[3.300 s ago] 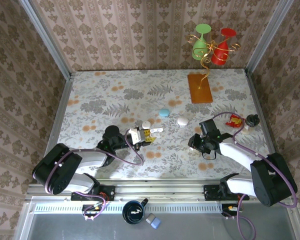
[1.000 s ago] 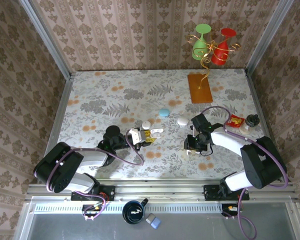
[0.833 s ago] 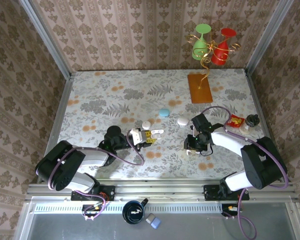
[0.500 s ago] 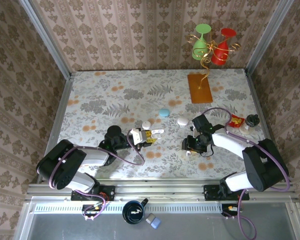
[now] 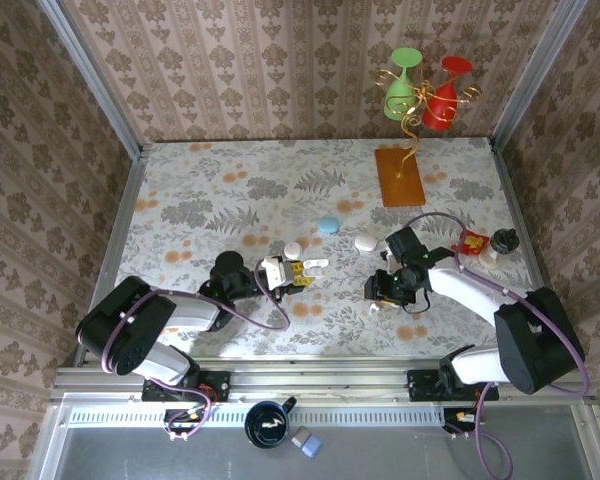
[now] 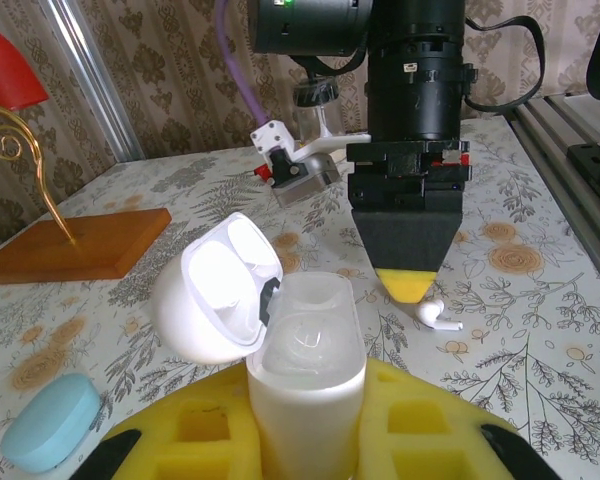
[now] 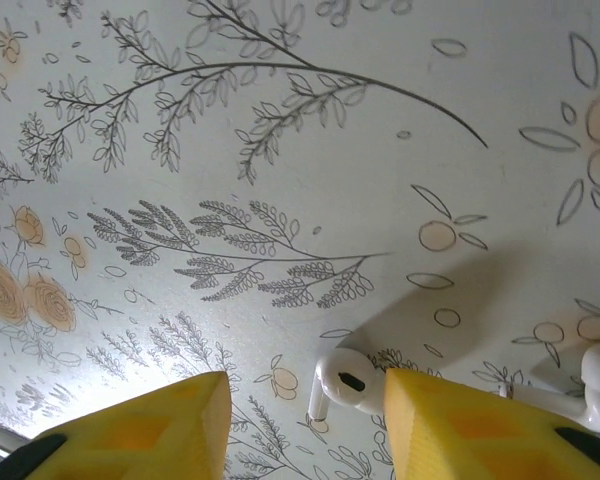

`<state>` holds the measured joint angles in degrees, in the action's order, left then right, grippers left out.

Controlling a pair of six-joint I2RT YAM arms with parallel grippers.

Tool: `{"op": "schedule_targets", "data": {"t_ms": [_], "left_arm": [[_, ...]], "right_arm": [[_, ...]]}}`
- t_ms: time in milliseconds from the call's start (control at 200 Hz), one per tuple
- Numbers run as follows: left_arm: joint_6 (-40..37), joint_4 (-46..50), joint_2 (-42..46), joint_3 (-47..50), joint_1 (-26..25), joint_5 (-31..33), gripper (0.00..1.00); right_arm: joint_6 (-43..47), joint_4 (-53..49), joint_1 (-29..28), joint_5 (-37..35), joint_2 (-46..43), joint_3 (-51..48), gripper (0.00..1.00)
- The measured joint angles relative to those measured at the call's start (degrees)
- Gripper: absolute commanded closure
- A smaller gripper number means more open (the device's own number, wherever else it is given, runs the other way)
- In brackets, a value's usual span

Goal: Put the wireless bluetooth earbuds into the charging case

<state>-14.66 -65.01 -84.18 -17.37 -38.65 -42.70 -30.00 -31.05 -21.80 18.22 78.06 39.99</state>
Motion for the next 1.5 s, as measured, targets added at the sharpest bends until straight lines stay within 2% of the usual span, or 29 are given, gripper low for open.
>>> {"op": "schedule_targets", "data": {"t_ms": [350,615,1050,1500], "left_arm": [[-0.02,-1.03,0.00,0.02,0.00,0.02,1.00],[-0.02,-1.05,0.02,0.04,0.00,0.04,1.00],[0.00,-2.78,-1.25,0.07,0.00,0.02,1.00],[0.00,-3.26,-0.83,0.50,-0.02,0.07,1.00]], "right_arm": [[4.57,-3.78,-1.97,-0.04,9.60,4.28,0.59],[4.68,-4.13,-2.10,-0.24,10.01,4.63,0.61],[3.54,-5.70,-2.73,-0.48,6.91,4.42,0.55],[6.95,-5.86,-2.67,-1.01,11.45,6.16,0.65]]}}
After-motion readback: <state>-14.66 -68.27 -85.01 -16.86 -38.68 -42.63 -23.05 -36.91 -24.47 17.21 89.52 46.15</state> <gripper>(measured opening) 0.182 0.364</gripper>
